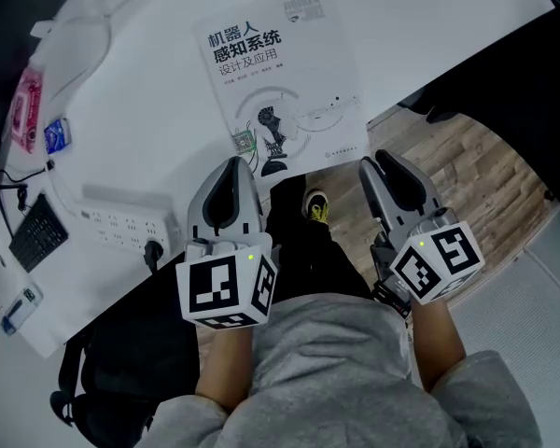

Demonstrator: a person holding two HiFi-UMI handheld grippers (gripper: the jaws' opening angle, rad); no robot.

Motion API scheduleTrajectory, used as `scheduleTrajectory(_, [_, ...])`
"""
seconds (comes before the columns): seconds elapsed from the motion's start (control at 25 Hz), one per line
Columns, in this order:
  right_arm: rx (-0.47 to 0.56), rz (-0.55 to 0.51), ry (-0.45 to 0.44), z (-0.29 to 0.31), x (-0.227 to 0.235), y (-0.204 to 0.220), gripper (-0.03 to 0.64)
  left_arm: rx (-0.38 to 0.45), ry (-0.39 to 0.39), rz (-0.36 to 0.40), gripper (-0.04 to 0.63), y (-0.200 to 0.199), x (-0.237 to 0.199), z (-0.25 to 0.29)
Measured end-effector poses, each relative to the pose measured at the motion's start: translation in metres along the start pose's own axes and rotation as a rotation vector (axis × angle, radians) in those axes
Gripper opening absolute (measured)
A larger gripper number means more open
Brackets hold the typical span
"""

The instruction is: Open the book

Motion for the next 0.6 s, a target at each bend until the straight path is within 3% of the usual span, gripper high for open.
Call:
scheduleTrajectory(0.36, [-0.046,0.042,0.033,0.013,0.012,0.016,0.117,-0.058,-0.053,-0.011,0.011,0.016,-0.013,0.022])
scheduleTrajectory(0.6, [-0.029,0.057,0.018,0.016,0.011,0.017,0.12,-0.052,-0.063,0.005,0.011,0.019,-0.012,0.024])
Point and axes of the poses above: the fingertips, and each gripper's own axes: z forward along the fingers, x to its right, y out of its underside, the point moved 8 cm from there along -z, backward along the fingers, and after that the axes turned 14 degrees about x, right-handed, at the moved point
